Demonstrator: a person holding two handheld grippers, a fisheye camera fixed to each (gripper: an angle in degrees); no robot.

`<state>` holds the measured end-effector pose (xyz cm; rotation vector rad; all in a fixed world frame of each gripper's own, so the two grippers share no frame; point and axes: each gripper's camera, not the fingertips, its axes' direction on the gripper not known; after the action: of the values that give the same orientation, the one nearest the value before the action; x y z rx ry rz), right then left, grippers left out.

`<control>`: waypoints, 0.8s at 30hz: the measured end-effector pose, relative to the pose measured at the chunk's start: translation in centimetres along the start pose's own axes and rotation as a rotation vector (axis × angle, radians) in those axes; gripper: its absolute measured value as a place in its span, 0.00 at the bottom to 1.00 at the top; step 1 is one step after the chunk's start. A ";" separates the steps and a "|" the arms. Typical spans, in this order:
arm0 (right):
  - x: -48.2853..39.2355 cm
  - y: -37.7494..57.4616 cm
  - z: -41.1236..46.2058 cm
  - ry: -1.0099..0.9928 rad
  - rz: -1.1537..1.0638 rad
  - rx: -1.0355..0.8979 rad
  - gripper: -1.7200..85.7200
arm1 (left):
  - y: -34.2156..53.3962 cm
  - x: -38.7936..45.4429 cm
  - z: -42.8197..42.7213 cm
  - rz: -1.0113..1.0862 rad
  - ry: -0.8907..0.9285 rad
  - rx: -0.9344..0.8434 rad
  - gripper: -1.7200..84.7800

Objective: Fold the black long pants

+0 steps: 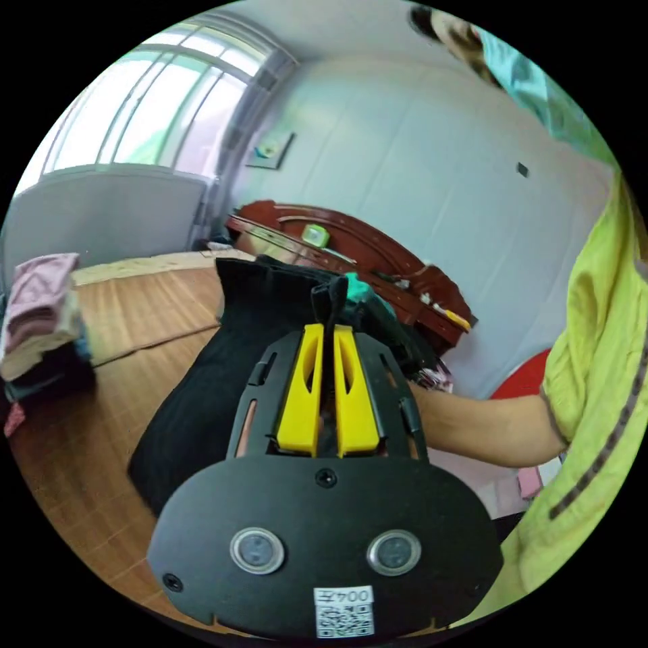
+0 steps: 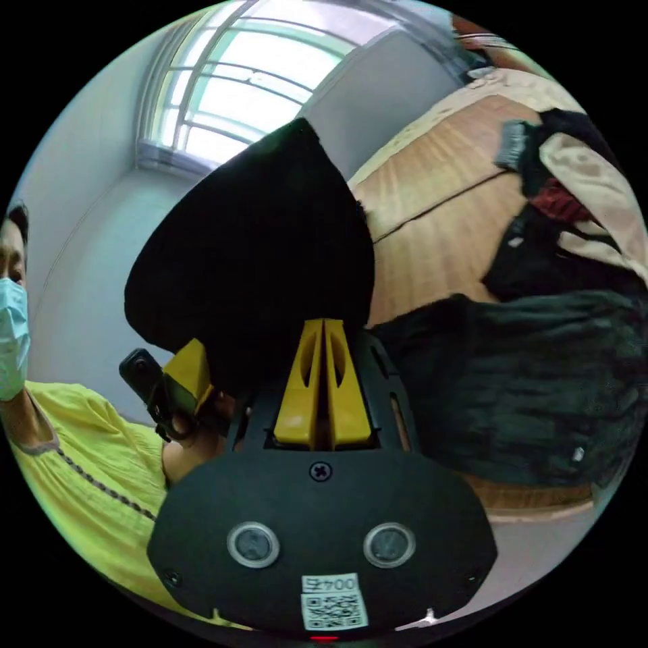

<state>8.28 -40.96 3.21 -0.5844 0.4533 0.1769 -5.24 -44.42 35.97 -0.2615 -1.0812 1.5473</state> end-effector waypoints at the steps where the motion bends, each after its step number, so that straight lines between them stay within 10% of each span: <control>1: 4.9 1.3 -2.0 0.063 0.053 0.017 0.01 | 0.6 0.8 2.7 0.008 0.002 -0.025 0.05; 6: 23.2 8.6 -7.0 0.067 0.481 0.006 0.03 | 6.8 5.8 21.4 -0.032 0.096 -0.413 0.05; 18: 26.8 11.5 -9.2 -0.472 0.571 0.288 0.18 | 4.5 4.7 17.4 -0.067 -0.189 -0.555 0.03; 24: 17.8 4.6 -6.0 0.242 0.357 -0.047 0.08 | 2.6 6.0 21.3 0.013 -0.262 -0.614 0.03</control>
<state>20.62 -40.01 -11.66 -0.5702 0.7896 0.4614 -23.35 -49.22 47.98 -0.4901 -1.7551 1.2464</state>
